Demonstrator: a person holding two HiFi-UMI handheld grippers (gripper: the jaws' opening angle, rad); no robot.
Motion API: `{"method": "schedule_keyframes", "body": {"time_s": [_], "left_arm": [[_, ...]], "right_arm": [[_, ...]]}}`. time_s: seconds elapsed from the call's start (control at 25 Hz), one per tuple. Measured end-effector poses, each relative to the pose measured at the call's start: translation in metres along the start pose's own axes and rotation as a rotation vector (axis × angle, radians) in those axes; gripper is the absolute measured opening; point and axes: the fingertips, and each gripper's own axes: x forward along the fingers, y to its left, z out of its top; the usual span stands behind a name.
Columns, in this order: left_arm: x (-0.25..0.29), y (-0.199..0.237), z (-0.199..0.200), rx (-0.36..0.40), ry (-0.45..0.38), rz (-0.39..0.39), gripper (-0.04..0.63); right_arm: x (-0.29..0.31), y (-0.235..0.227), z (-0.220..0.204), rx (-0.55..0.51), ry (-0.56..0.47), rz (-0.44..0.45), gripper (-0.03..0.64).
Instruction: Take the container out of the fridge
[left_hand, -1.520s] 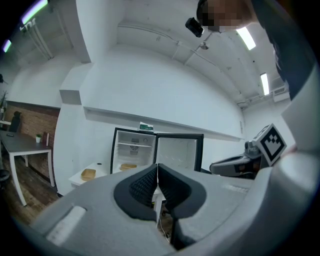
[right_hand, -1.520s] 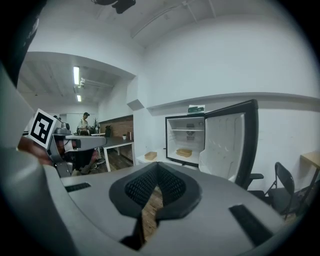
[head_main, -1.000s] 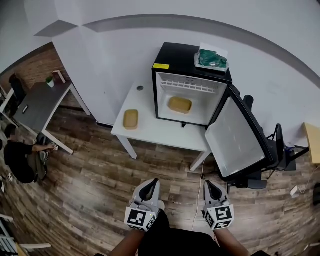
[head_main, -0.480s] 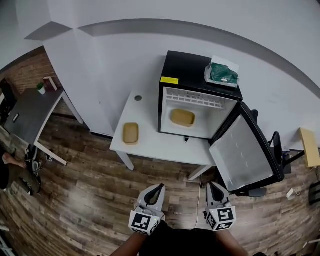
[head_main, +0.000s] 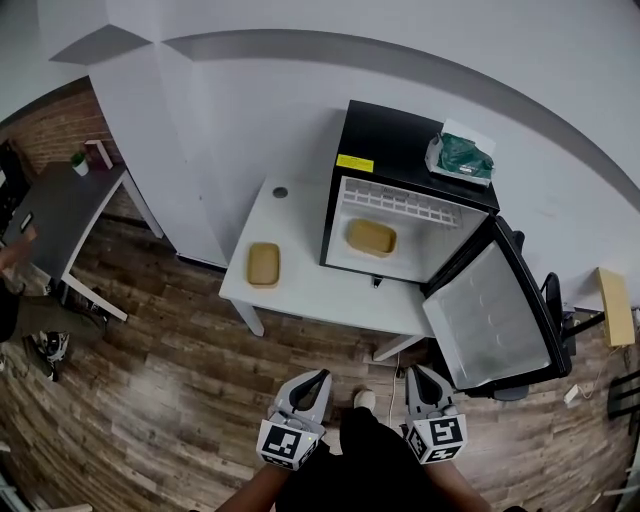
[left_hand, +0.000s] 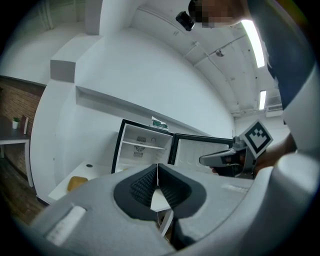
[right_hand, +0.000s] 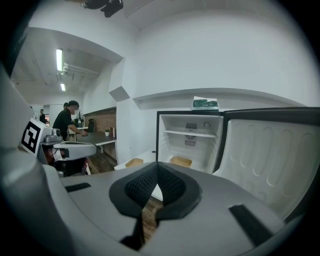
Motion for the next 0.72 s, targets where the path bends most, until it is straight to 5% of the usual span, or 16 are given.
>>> {"method": "schedule_keyframes", "body": {"time_s": [0.72], "left_arm": [[0.108, 0.025, -0.001, 0.030, 0.060, 0.086, 0.017]], "right_arm": [[0.098, -0.086, 0.011, 0.052, -0.048, 0.072, 0.000]]}}
